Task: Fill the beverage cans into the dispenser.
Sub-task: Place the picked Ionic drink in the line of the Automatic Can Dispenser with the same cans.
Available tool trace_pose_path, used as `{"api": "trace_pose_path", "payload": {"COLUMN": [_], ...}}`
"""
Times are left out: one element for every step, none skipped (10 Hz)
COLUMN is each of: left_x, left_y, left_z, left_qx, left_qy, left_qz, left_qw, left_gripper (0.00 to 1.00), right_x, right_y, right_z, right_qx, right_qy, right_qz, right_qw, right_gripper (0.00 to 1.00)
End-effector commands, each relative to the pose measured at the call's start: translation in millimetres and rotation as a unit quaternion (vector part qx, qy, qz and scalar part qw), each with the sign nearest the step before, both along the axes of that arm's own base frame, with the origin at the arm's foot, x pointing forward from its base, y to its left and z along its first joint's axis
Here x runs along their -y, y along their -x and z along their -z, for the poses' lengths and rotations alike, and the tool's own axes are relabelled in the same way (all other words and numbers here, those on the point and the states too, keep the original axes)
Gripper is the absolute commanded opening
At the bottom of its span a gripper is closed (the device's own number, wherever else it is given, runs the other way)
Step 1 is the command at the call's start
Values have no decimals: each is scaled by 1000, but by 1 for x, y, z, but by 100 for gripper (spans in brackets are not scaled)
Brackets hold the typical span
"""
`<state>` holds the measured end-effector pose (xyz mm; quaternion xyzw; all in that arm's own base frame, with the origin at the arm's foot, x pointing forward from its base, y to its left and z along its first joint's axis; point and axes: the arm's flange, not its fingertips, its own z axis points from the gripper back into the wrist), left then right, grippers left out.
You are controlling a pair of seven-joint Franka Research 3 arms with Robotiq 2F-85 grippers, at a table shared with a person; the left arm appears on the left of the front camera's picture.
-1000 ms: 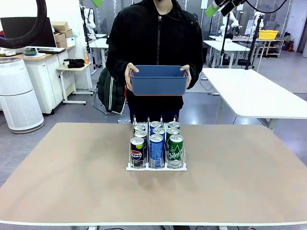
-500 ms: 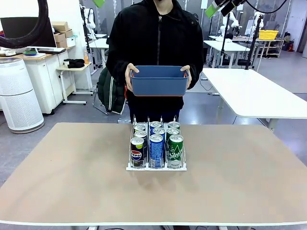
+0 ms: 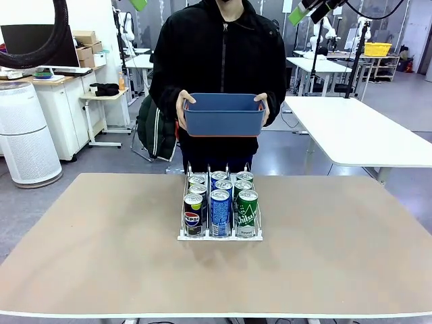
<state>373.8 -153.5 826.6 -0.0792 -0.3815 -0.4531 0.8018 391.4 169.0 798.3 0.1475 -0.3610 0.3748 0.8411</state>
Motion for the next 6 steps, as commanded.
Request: {"api": "trace_pose_path", "payload": {"left_x": [-3, -3, -3, -3, -3, -3], "left_y": [1, 1, 1, 1, 1, 1], "left_z": [1, 1, 1, 1, 1, 1], "left_qx": [-1, -1, -1, -1, -1, -1], "left_qy": [2, 2, 2, 2, 2, 2], "left_qz": [-2, -2, -2, -2, -2, -2], "left_qw": [1000, 1000, 1000, 1000, 1000, 1000], "left_gripper": [100, 100, 100, 100, 100, 100], "right_x": [1, 1, 1, 1, 1, 1], "right_y": [0, 0, 0, 0, 0, 0], "right_z": [0, 0, 0, 0, 0, 0], "right_qx": [0, 0, 0, 0, 0, 0], "right_qy": [0, 0, 0, 0, 0, 0], "right_qz": [0, 0, 0, 0, 0, 0], "right_qw": [1000, 1000, 1000, 1000, 1000, 1000], "right_gripper": [100, 100, 100, 100, 100, 100]}}
